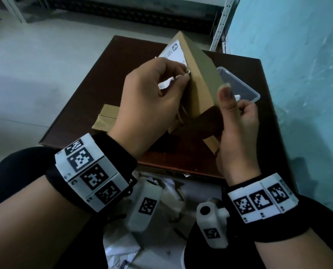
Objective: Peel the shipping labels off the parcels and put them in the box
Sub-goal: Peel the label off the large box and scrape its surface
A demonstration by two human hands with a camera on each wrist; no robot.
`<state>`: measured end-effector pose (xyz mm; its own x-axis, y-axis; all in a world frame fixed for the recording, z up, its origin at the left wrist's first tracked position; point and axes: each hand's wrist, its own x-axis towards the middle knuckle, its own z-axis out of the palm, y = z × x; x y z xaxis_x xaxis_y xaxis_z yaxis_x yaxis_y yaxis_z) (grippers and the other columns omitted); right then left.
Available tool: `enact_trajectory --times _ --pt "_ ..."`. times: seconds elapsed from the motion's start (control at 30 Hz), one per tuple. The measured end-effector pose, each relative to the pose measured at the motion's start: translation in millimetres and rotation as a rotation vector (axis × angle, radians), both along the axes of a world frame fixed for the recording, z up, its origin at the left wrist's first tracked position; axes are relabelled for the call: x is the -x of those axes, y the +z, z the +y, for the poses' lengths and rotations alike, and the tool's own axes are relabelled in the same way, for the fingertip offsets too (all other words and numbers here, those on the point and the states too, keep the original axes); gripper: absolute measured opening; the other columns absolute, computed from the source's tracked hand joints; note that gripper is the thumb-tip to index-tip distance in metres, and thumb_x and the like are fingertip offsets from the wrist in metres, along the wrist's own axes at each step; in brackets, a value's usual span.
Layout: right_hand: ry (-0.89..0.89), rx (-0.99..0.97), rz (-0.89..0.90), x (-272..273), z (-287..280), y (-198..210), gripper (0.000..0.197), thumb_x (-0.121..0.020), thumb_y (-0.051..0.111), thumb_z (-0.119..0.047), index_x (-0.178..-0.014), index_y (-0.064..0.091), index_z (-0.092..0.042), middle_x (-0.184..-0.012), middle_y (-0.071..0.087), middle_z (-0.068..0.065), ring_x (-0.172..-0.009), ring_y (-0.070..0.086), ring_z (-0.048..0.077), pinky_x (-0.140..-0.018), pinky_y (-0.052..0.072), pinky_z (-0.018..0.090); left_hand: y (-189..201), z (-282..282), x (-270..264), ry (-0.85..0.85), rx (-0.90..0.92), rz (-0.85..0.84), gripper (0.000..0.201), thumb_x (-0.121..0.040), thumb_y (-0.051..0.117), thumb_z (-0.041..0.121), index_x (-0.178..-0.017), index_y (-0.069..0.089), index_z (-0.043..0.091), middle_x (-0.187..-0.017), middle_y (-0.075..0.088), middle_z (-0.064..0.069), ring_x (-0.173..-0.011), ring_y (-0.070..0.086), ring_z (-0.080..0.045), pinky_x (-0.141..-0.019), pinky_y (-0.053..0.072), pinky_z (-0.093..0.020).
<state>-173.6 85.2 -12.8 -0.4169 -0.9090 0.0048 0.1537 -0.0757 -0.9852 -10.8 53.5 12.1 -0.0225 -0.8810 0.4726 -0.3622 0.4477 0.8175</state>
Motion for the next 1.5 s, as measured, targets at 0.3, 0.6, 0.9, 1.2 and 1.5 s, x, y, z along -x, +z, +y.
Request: enact_trajectory --times 0.3,0.6,0.9,1.2,1.5 --pt "0.212 -0.244 0.052 16.2 -2.2 3.0 0.098 -0.055 0.093 -0.064 -0.136 0.056 -0.022 -0.126 0.074 0.007 -0.104 0.08 0.022 -0.092 0.065 0.048 5.5 10.8 5.6 -0.104 -0.104 0.195 0.014 -0.102 0.063 0.014 -0.106 0.07 0.003 -0.111 0.074 -0.005 -0.107 0.07 -0.015 -0.091 0.061 -0.043" --pt "0.178 -0.078 0.219 6.8 5.8 -1.9 0.125 -0.067 0.103 -0.035 -0.161 0.019 -0.041 -0.143 0.055 -0.007 -0.123 0.066 0.004 -0.098 0.063 0.033 -2.3 2.7 5.0 0.042 0.037 -0.079 0.048 -0.091 0.081 0.035 -0.129 0.071 0.006 -0.134 0.069 -0.004 -0.125 0.064 -0.009 -0.1 0.057 -0.029" --pt "0.14 -0.113 -0.163 1.6 2.7 5.0 0.082 -0.081 0.081 -0.056 -0.149 0.046 -0.026 -0.127 0.075 0.0 -0.109 0.078 0.017 -0.092 0.065 0.048 -1.7 0.0 -0.8 -0.024 0.187 -0.11 0.021 -0.094 0.077 0.017 -0.111 0.08 0.005 -0.125 0.074 -0.007 -0.119 0.07 -0.009 -0.101 0.057 -0.03" --pt "0.056 -0.213 -0.039 8.1 1.4 7.4 0.109 -0.065 0.082 -0.069 -0.152 0.029 -0.029 -0.129 0.069 -0.007 -0.108 0.075 0.01 -0.083 0.068 0.037 -1.8 0.0 0.7 -0.084 0.156 -0.153 0.011 -0.103 0.062 0.008 -0.105 0.07 0.001 -0.122 0.07 -0.007 -0.108 0.071 -0.012 -0.085 0.061 -0.028" --pt "0.03 -0.2 0.017 4.5 0.3 2.0 0.119 -0.057 0.085 -0.07 -0.152 0.03 -0.024 -0.13 0.068 -0.003 -0.111 0.076 0.013 -0.09 0.067 0.046 -3.5 6.2 3.6 -0.101 0.075 -0.263 0.062 -0.096 0.074 0.035 -0.146 0.055 0.004 -0.136 0.067 -0.006 -0.125 0.063 -0.013 -0.101 0.056 -0.029"
